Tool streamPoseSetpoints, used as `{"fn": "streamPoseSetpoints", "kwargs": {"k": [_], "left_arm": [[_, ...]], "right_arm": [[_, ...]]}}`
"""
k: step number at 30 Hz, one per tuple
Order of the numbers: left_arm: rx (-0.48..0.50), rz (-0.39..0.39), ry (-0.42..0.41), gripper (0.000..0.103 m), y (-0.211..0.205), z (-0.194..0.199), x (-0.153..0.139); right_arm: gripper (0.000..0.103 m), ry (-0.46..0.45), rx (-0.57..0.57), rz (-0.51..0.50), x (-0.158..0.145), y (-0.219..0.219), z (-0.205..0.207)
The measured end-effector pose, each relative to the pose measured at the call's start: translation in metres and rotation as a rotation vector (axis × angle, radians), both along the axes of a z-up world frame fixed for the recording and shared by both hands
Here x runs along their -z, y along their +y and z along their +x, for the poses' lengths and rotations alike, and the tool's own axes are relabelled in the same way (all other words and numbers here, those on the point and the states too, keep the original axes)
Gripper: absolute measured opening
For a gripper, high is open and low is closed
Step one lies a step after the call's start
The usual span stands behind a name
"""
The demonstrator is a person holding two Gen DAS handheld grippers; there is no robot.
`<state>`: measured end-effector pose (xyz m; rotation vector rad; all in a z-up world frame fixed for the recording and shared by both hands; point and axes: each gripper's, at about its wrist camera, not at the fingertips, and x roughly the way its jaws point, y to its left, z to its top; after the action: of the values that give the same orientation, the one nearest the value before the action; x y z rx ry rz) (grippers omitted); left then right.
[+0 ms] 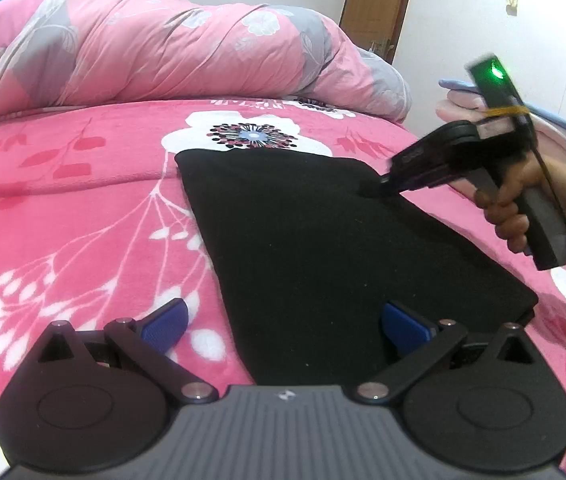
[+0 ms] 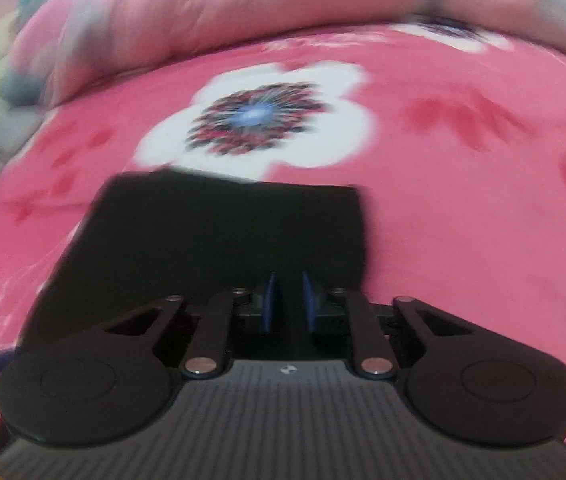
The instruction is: Fold clothes
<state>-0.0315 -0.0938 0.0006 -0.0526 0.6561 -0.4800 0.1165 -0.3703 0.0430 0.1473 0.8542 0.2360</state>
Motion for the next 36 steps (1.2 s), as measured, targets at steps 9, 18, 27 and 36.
{"fn": "streamPoseSetpoints", "kwargs": {"k": [9,18,27,36], "left_arm": [[-0.001,0.017,-0.002,0.103,-0.002,0.0,0.001],[-0.002,0.022,-0.002,0.103,-0.003,0.0,0.002],[-0.004,0.039,-0.004,0.103,-0.005,0.0,0.002],[-0.025,0.088,0.029,0.103,-0.002,-0.003,-0.012]], "right_arm": [[0.011,-0.184,0.038,0.012,-0.052,-0.023,-0.089],[0.019,-0.103,0.062,0.028,0.001,-0.041,-0.176],[0.019,-0.225,0.068,0.132,-0.013,-0.023,-0.211],[0.022,-0.189,0.219,0.05,0.004,-0.042,-0.255]]}}
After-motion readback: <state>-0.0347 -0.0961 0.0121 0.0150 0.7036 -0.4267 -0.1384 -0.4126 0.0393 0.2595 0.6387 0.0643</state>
